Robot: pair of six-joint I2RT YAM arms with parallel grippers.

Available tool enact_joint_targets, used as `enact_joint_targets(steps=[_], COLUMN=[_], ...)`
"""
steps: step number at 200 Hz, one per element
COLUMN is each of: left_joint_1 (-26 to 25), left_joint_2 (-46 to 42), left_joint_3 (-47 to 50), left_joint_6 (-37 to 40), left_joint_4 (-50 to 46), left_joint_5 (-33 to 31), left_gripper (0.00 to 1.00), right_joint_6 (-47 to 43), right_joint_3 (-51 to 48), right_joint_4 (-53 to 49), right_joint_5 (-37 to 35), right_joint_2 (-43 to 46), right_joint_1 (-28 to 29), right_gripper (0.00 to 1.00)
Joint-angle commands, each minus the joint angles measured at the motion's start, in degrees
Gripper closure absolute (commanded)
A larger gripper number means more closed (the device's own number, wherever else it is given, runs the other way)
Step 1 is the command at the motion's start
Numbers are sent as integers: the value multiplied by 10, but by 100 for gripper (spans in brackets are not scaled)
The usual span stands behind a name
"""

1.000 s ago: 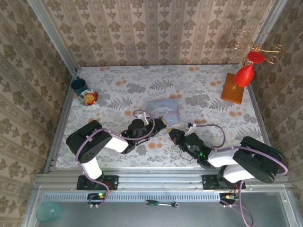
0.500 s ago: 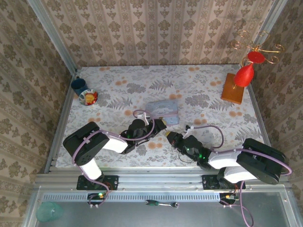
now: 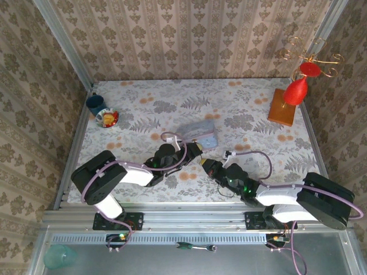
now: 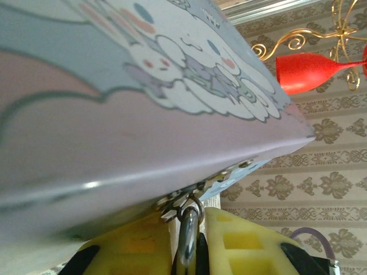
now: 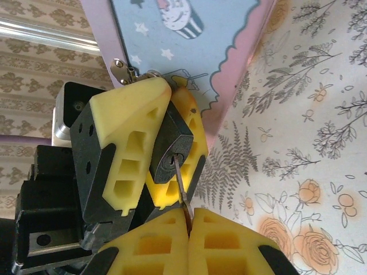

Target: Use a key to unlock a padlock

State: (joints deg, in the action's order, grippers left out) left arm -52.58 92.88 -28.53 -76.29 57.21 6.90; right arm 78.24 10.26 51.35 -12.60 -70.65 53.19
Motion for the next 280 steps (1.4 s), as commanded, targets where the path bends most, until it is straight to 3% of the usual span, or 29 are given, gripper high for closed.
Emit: enact_joint_targets(steps=[1, 58, 150, 280], left_joint_1=[-18, -33, -46, -52], left_joint_2=[-14, 20, 15, 55], left_joint_3=[-16, -26, -22, -27], left_joint_6=[37, 39, 51, 69], left_joint_4=[34, 109, 100, 100], left_joint_5=[7, 38, 48, 59], left_gripper=[94, 97, 99, 100], right_joint_6=[3, 24, 55, 75], right_joint_3=[-3, -1, -1, 9], right_joint_4=[36, 63, 99, 120], right_joint_5=[23, 99, 152, 163], right_joint_2=[18, 28, 29, 32], right_joint_1=[-23, -80, -133, -144], right_gripper=[100, 100, 100, 100])
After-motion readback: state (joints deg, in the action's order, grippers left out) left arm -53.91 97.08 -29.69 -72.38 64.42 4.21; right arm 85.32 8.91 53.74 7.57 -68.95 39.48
